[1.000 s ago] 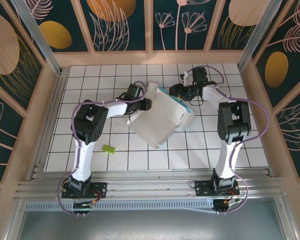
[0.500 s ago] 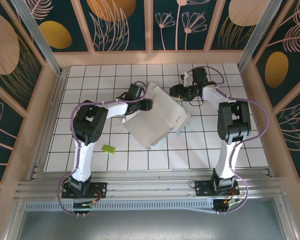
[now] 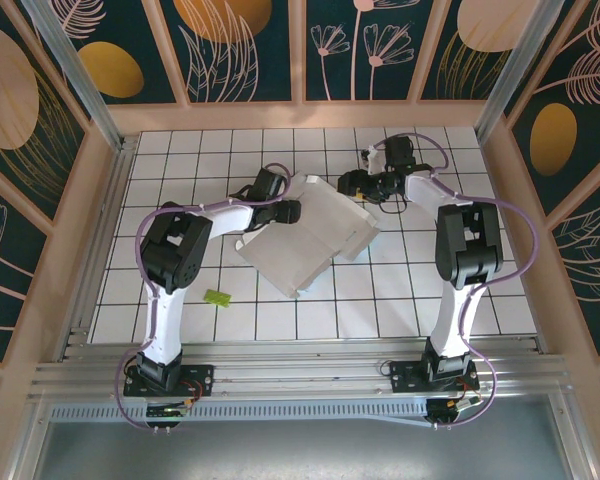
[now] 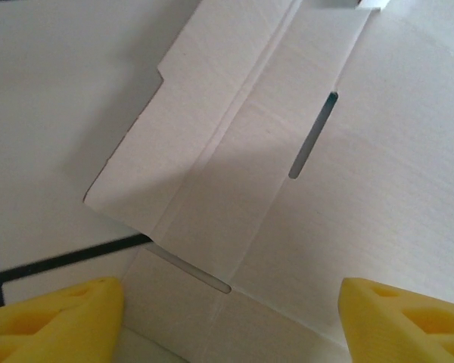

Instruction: Fold the paper box

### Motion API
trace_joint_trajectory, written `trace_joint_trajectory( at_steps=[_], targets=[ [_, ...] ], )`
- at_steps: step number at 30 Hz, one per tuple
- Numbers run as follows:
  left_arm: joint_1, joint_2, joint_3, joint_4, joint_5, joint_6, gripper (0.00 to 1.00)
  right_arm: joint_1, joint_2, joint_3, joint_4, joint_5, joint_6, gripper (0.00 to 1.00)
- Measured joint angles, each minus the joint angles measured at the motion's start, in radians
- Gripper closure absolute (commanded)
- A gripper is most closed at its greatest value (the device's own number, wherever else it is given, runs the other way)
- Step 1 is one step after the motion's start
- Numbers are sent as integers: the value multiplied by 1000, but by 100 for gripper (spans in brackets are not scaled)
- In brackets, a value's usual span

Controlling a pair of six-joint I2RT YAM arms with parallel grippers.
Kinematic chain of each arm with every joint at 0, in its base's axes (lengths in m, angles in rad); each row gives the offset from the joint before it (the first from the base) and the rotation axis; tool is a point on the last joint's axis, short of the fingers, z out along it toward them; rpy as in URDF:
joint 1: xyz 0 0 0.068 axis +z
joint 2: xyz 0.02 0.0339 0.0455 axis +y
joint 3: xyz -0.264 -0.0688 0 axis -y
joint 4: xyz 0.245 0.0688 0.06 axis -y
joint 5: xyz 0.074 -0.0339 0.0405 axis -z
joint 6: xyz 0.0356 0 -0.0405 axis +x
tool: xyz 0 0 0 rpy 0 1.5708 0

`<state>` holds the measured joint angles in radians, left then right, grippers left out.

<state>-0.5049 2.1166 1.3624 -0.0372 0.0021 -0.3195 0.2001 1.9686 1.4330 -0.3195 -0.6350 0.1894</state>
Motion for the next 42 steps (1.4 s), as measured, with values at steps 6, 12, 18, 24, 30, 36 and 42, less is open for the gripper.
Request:
trace_joint_trajectory(
  at_steps=[6,12,18,24,30,36,42],
  targets=[
    [7,-86,-55,-38,47,-32,25,20,-58,-31,30,137,-111,20],
    [41,-212,-111,-41,141,-87,23,66,82,145,-56,219,-267,20],
    [100,-299,-179,-30,243,-140,21,87,261,308,-162,225,-351,31],
    [127,-307,-199,-30,286,-157,19,89,309,328,-236,224,-397,68],
    [129,-302,-194,-47,304,-147,18,100,304,328,-259,253,-437,87],
    [169,-212,-105,-111,306,-81,22,113,237,309,-275,241,-475,89],
    [203,-95,5,-171,312,29,24,142,182,309,-292,280,-522,88]
  ],
)
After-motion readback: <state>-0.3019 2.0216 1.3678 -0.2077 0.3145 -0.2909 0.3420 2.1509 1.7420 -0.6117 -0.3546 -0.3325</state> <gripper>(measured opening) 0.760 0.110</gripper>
